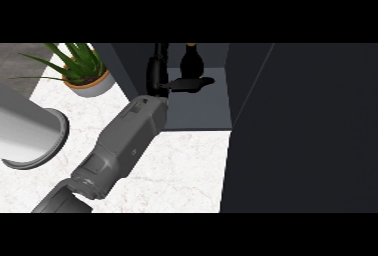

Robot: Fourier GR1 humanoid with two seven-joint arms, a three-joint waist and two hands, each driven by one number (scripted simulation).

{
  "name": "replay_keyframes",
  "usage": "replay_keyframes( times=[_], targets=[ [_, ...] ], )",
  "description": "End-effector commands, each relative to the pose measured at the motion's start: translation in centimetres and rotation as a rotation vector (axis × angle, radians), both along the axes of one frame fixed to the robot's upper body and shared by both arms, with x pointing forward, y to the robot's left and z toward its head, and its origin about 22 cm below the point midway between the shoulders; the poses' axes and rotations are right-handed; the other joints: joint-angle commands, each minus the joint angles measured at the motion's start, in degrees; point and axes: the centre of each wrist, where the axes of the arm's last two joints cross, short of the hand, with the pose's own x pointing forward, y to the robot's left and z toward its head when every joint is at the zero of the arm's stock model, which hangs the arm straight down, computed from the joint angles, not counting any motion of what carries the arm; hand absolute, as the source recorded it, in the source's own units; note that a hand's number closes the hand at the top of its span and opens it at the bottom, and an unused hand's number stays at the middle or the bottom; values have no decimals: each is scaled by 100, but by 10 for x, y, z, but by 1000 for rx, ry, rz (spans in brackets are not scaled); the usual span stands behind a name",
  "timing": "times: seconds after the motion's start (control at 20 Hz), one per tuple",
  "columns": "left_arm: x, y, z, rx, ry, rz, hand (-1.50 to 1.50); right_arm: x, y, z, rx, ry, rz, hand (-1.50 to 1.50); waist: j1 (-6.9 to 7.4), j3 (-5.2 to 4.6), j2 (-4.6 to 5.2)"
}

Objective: Pick up the wine, place it into the cabinet and close the cabinet

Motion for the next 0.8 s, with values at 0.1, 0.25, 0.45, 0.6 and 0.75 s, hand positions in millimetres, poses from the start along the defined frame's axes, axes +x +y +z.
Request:
replay_keyframes(
  times=[0.1,0.25,0.45,0.6,0.75],
  targets=[
    [-9,2,3,-31,-54,-53,-150,-34,-9,34,44,-61,-5,-150,135,-1,-58],
    [-16,17,1,-58,-41,-62,-150,-41,-11,33,35,-37,-18,-150,151,1,-88],
    [-36,-7,7,-96,-35,-85,-150,-39,-10,32,34,-42,-12,-150,166,3,-98],
    [-61,-8,-5,-107,-44,-126,-150,-34,-5,34,44,-55,-4,-150,208,-2,-93],
    [-81,-6,-4,-132,-34,-161,-150,-36,-10,39,24,-60,-21,-150,221,-2,-87]
  ],
)
